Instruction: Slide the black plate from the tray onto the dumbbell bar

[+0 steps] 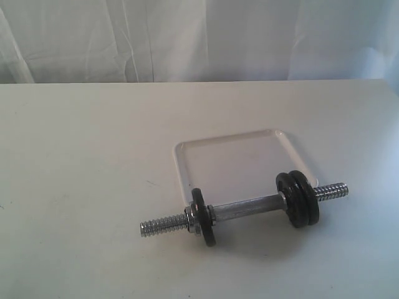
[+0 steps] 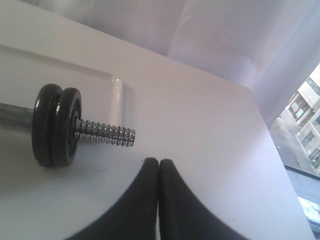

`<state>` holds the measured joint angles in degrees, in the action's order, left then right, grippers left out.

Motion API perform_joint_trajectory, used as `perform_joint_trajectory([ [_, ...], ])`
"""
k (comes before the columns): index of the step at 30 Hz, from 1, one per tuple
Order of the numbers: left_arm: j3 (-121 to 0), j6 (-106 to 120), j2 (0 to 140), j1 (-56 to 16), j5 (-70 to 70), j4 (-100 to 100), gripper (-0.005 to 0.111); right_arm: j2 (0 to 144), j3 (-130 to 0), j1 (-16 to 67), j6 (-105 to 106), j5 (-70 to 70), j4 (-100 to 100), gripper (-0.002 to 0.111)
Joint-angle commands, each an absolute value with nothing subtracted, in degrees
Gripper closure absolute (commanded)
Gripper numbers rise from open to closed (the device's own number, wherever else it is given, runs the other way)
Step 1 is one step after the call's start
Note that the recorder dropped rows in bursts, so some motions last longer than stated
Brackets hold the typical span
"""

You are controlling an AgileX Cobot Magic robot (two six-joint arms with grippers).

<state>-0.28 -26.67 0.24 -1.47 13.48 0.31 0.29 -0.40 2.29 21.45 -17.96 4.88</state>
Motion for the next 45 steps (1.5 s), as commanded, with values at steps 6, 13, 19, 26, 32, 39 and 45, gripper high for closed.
perform_joint_trajectory([
  [6, 0.00, -26.55, 0.00, -1.22, 13.14, 4.84, 0.107, 0.00, 0.00, 2.18, 21.15, -17.89, 4.47, 0.108],
  [13, 0.00, -26.55, 0.00, -1.22, 13.24, 4.82, 0.107, 0.00, 0.00, 2.18, 20.74, -17.91, 4.20, 0.108],
  [19, 0.00, -26.55, 0.00, -1.22, 13.35, 4.82, 0.107, 0.00, 0.00, 2.18, 20.74, -17.69, 3.77, 0.108],
  [26, 0.00, -26.55, 0.00, -1.33, 12.07, 4.82, 0.107, 0.00, 0.00, 2.18, 20.74, -17.57, 1.05, 0.108],
  [32, 0.00, -26.55, 0.00, -1.33, 12.07, 4.82, 0.107, 0.00, 0.00, 2.18, 20.74, -17.95, 1.41, 0.108],
  [39, 0.00, -16.98, 0.00, -1.33, 12.07, 4.82, 0.107, 0.00, 0.00, 2.18, 20.74, -17.72, 1.41, 0.108],
  [45, 0.00, -3.33, 0.00, -1.33, 12.07, 4.82, 0.107, 0.00, 0.00, 2.28, 12.30, -17.72, 1.41, 0.108],
])
